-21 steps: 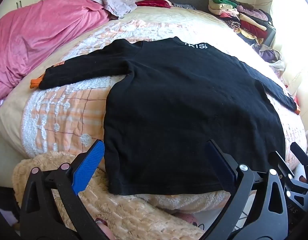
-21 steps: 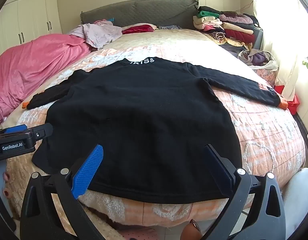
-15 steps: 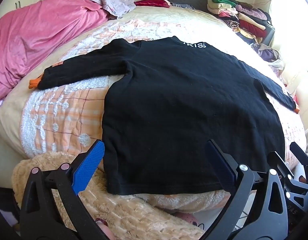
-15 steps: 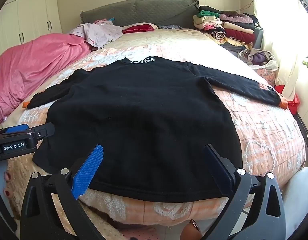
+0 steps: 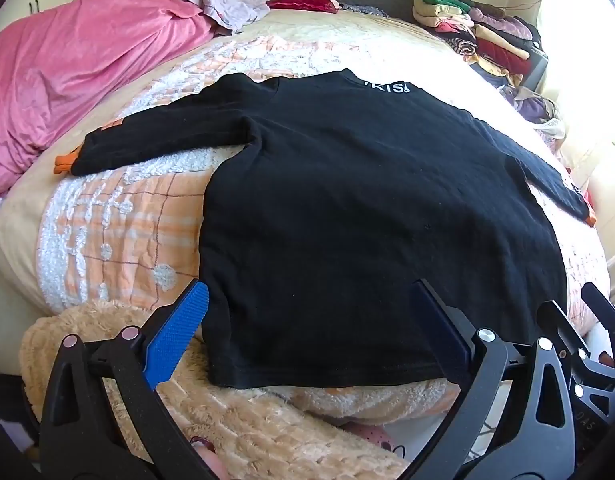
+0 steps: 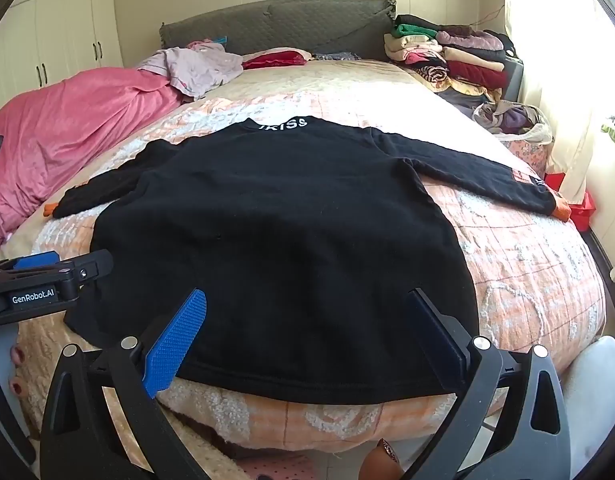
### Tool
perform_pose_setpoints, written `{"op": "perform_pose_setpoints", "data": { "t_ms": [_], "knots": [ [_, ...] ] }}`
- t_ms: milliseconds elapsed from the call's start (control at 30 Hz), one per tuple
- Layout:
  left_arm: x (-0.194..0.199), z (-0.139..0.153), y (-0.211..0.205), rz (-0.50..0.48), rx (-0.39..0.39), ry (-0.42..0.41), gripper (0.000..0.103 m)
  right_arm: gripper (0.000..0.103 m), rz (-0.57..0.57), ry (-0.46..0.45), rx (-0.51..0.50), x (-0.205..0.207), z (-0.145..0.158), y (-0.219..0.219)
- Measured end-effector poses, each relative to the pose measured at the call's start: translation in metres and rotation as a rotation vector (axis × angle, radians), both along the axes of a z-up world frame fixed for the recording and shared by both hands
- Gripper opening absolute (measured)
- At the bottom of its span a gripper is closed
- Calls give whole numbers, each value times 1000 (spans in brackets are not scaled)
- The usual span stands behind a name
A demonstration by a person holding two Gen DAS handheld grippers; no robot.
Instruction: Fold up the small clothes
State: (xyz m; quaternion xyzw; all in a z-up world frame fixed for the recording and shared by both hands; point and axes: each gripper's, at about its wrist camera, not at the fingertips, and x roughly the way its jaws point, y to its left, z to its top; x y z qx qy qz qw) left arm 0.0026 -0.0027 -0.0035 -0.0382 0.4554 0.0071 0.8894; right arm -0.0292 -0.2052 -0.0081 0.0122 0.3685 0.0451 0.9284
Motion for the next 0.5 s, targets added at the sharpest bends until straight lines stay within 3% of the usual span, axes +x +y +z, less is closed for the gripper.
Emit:
{"op": "perform_pose_setpoints", "data": {
  "t_ms": [500],
  "knots": [
    [-1, 0, -1, 2, 7, -8, 94, 99, 7, 4, 0, 1, -1, 2]
  ]
}}
